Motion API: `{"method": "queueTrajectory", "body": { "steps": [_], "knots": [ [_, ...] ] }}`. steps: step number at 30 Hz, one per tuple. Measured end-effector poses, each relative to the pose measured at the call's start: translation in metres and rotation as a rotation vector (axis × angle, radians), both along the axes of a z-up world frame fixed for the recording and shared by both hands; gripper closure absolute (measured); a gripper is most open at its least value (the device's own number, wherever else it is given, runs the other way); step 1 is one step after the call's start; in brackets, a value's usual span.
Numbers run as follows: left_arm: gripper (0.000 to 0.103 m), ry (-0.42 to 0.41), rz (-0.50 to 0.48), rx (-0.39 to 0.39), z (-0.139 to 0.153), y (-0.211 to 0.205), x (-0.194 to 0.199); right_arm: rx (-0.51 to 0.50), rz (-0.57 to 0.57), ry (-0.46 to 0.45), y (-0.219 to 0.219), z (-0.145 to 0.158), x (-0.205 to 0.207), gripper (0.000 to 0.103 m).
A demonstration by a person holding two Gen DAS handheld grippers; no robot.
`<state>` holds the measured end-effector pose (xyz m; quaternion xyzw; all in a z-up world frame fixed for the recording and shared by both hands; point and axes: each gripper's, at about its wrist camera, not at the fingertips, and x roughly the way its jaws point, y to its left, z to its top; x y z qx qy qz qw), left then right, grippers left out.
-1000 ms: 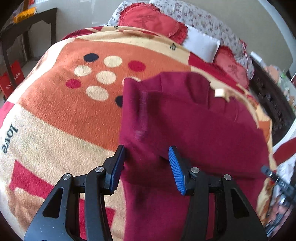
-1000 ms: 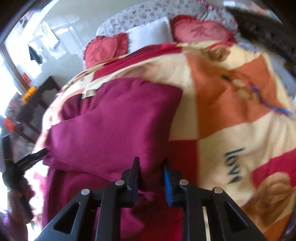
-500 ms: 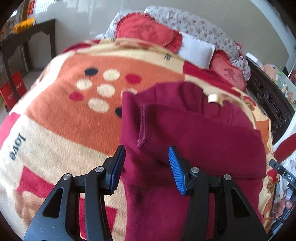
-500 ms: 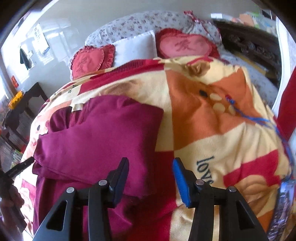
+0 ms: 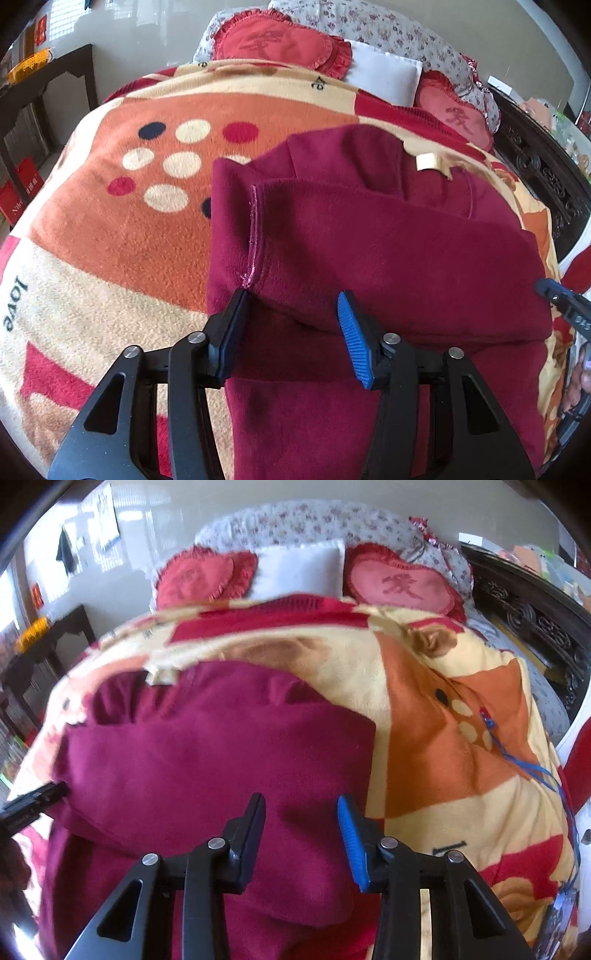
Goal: Fold small clothes
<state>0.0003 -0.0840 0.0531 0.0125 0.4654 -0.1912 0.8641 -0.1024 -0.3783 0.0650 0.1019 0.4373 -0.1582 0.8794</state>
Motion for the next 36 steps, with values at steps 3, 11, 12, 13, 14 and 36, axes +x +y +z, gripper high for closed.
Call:
{"method": "queueTrajectory", "body": {
  "steps": [3, 11, 12, 13, 14, 36],
  "knots": [
    [0.048, -0.003, -0.008, 0.020, -0.005, -0.004, 0.002, 0.032, -0.001, 0.032, -0.009, -0.018, 0.009, 0.065],
    [0.048, -0.018, -0.008, 0.042, 0.002, -0.001, -0.006, 0.056, 0.020, -0.010, 0.004, 0.010, -0.019, 0.065],
    [0.048, -0.019, -0.007, 0.045, 0.002, 0.000, -0.008, 0.051, 0.026, -0.008, 0.007, 0.011, -0.023, 0.065],
    [0.048, -0.020, -0.008, 0.048, 0.003, 0.000, -0.010, 0.045, 0.030, 0.004, 0.011, 0.010, -0.025, 0.065],
    [0.048, -0.022, -0.008, 0.051, 0.005, 0.001, -0.012, 0.044, 0.033, 0.021, 0.014, 0.007, -0.025, 0.064],
    [0.040, 0.120, -0.145, -0.027, 0.034, 0.096, -0.163, 0.250, 0.155, 0.041, 0.034, 0.037, -0.193, 0.036]
  ]
}}
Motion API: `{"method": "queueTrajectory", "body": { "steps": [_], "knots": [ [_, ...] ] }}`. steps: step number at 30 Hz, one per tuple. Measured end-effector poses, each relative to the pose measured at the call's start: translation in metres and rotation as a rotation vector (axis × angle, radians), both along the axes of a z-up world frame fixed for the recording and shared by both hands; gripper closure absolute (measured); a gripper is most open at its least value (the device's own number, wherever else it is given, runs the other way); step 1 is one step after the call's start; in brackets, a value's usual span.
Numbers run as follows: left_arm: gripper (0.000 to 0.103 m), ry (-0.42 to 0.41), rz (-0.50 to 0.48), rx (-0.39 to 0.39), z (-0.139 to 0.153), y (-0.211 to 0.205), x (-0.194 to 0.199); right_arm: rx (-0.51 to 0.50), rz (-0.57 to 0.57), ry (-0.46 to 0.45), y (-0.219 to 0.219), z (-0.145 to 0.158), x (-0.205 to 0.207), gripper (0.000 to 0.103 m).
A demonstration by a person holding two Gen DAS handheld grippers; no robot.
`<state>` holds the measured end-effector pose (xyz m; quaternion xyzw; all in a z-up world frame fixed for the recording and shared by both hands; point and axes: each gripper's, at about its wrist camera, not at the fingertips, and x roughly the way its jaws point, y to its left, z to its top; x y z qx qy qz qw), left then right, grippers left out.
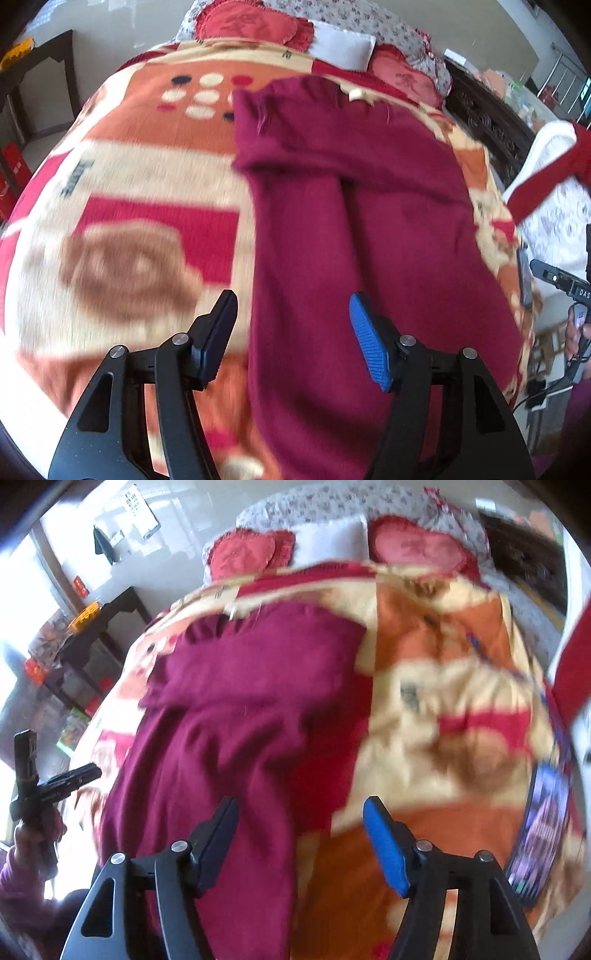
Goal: Fold small clothes
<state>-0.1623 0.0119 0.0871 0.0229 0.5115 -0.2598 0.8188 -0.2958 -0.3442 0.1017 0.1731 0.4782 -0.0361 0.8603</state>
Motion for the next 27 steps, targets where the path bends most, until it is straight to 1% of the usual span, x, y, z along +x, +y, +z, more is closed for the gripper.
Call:
{"method": "queueTrajectory", "body": {
  "steps": [4, 7, 10, 13, 15, 17, 20, 23, 27],
  "knots": [
    [0.040, 0.073, -0.013, 0.031, -0.014, 0.016, -0.029, 0.062, 0.024, 0.032, 0.016, -0.031, -0.034, 0.036],
    [0.040, 0.101, -0.002, 0.019, -0.020, 0.029, -0.044, 0.098, 0.026, 0.042, 0.023, -0.050, -0.051, 0.036],
    [0.040, 0.156, 0.016, 0.006, -0.029, 0.039, -0.050, 0.146, 0.018, 0.043, 0.025, -0.062, -0.061, 0.036],
    [0.040, 0.203, 0.017, -0.006, -0.036, 0.042, -0.053, 0.197, 0.023, 0.016, 0.029, -0.064, -0.065, 0.036],
    [0.040, 0.229, -0.006, -0.027, -0.038, 0.038, -0.057, 0.223, 0.046, 0.002, 0.034, -0.063, -0.065, 0.036],
    [0.040, 0.255, -0.052, -0.057, -0.041, 0.030, -0.064, 0.217, 0.071, -0.009, 0.039, -0.060, -0.065, 0.036],
    [0.040, 0.266, -0.092, -0.051, -0.045, 0.022, -0.070, 0.207, 0.079, -0.003, 0.042, -0.060, -0.063, 0.036],
    [0.040, 0.295, -0.088, -0.037, -0.054, 0.019, -0.070, 0.215, 0.074, 0.002, 0.043, -0.063, -0.062, 0.036],
    [0.040, 0.373, -0.034, -0.088, -0.064, 0.029, -0.063, 0.221, 0.087, 0.004, 0.048, -0.068, -0.061, 0.036]
  ]
}}
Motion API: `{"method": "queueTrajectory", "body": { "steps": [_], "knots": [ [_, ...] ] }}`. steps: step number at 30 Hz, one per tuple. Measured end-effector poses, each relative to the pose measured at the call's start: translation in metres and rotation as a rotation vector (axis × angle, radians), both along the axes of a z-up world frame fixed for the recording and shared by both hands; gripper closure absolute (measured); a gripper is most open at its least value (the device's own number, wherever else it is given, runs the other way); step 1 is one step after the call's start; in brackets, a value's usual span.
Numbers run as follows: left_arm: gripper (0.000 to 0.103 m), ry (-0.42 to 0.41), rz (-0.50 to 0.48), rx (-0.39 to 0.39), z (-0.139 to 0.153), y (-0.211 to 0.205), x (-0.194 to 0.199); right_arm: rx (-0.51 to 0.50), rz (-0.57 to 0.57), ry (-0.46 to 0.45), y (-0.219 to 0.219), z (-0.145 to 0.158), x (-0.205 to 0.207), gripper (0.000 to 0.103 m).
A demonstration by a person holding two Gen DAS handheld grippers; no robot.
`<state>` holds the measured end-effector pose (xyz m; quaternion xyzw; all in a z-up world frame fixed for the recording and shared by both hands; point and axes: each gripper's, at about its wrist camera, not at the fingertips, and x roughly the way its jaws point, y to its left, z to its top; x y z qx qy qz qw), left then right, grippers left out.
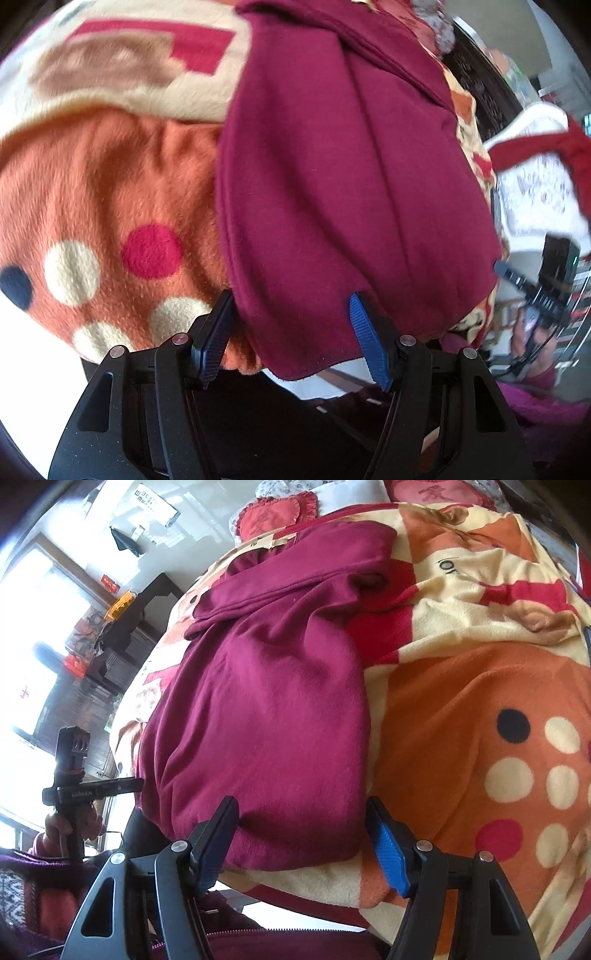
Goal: Fold small clothes
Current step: 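Grasp the hem with the right tool while the left tool grasps the hem too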
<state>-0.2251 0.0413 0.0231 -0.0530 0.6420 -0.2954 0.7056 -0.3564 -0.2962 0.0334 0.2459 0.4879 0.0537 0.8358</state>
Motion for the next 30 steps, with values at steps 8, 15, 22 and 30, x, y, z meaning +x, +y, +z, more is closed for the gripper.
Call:
{"method": "queueTrajectory", "body": {
  "steps": [8, 15, 22, 30],
  "knots": [
    [0.078, -0.117, -0.075, -0.013, 0.027, -0.012, -0.006, -0.038, 0.016, -0.054, 0.004, 0.011, -0.004, 0.079],
    [0.092, -0.234, -0.093, -0.127, 0.067, -0.009, -0.002, 0.044, 0.047, -0.134, 0.001, 0.037, -0.015, 0.091],
    [0.092, -0.203, -0.085, -0.086, 0.052, -0.006, 0.004, 0.048, 0.078, -0.042, 0.011, 0.010, -0.010, 0.091],
    [0.091, -0.127, -0.081, -0.050, 0.030, -0.005, 0.007, 0.107, 0.038, 0.000, 0.002, -0.005, -0.004, 0.089]
  ]
}}
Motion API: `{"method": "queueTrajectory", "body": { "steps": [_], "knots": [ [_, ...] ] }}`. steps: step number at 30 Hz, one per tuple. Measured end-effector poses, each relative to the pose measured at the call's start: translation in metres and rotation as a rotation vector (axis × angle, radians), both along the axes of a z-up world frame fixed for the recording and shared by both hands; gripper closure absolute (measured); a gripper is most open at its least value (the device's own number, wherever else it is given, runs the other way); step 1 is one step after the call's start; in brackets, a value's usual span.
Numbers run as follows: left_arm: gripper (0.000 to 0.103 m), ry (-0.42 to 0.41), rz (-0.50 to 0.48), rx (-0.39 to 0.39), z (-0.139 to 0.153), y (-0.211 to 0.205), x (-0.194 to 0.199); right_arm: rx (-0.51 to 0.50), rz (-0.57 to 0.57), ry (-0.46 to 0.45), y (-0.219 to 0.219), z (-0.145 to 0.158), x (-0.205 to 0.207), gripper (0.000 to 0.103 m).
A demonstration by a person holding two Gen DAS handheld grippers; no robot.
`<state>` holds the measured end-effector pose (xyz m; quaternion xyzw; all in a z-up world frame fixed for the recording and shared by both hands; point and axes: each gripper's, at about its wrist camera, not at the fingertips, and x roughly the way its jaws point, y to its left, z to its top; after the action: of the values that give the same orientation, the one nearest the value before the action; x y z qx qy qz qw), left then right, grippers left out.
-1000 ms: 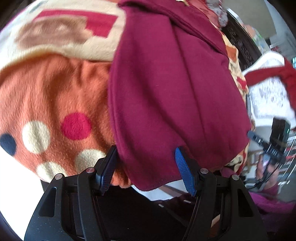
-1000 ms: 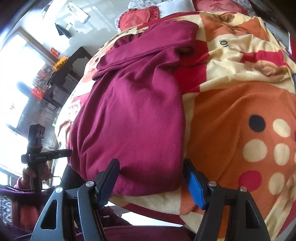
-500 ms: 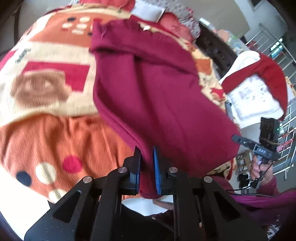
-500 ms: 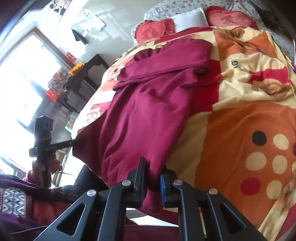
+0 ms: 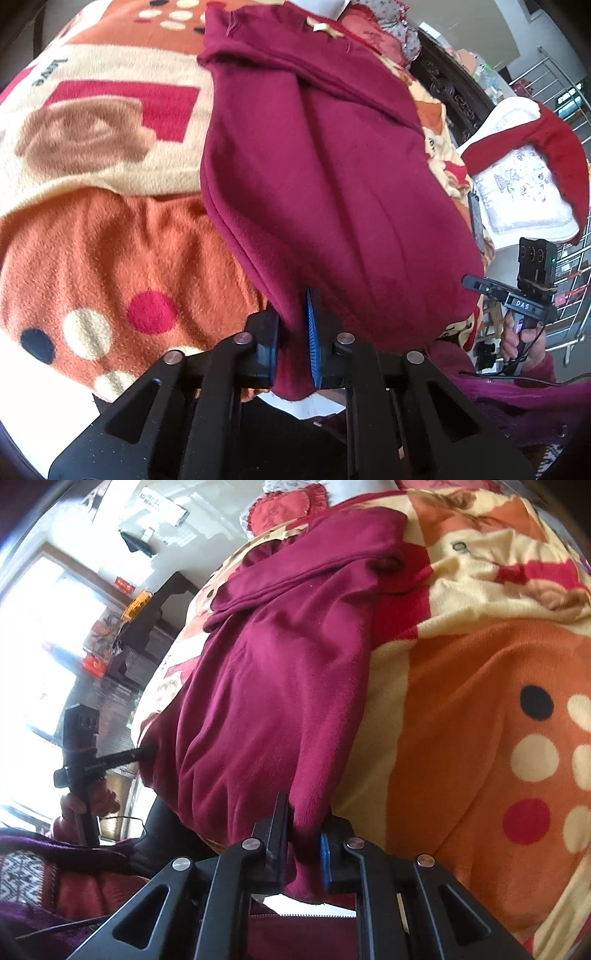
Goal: Fold small clothes
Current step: 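Grasp the hem with the right tool while the left tool grasps the hem too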
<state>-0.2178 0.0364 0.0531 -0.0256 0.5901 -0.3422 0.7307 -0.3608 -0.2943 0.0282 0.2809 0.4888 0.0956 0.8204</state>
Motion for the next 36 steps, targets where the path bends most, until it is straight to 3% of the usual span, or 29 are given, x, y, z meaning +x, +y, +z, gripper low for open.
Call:
{"method": "queueTrajectory", "body": {
  "steps": [4, 5, 9, 12, 14, 17, 22, 27, 33, 36],
  "knots": [
    [0.053, 0.037, 0.012, 0.018, -0.007, -0.005, 0.002, 0.005, 0.007, 0.012, -0.001, -0.002, 0.001, 0.088],
    [0.048, 0.044, 0.018, 0.010, -0.007, -0.005, 0.003, 0.006, 0.011, 0.014, -0.001, -0.002, 0.002, 0.085],
    [0.047, 0.091, 0.055, -0.034, -0.012, -0.004, 0.006, 0.005, 0.026, 0.021, 0.001, -0.003, 0.004, 0.082],
    [0.051, 0.079, 0.039, -0.023, -0.014, -0.007, 0.005, -0.027, 0.053, -0.005, 0.007, 0.005, 0.003, 0.083],
    [0.082, 0.061, 0.021, -0.011, -0.011, -0.011, 0.005, -0.003, 0.053, -0.043, 0.007, 0.014, 0.004, 0.087],
    [0.089, 0.041, 0.021, -0.045, 0.000, -0.010, 0.013, -0.004, 0.045, -0.087, 0.004, 0.026, 0.011, 0.090],
    [0.090, -0.059, 0.014, -0.119, 0.038, -0.016, 0.036, 0.026, -0.004, -0.217, -0.013, 0.059, 0.032, 0.091],
    [0.090, -0.139, 0.052, -0.188, 0.071, -0.028, 0.086, 0.008, -0.087, -0.308, -0.039, 0.086, 0.075, 0.091],
    [0.091, -0.209, 0.093, -0.230, 0.088, -0.061, 0.173, -0.018, -0.235, -0.331, -0.083, 0.095, 0.145, 0.091],
    [0.092, -0.252, 0.133, -0.190, 0.082, -0.082, 0.217, -0.042, -0.287, -0.306, -0.103, 0.090, 0.189, 0.092]
  ]
}}
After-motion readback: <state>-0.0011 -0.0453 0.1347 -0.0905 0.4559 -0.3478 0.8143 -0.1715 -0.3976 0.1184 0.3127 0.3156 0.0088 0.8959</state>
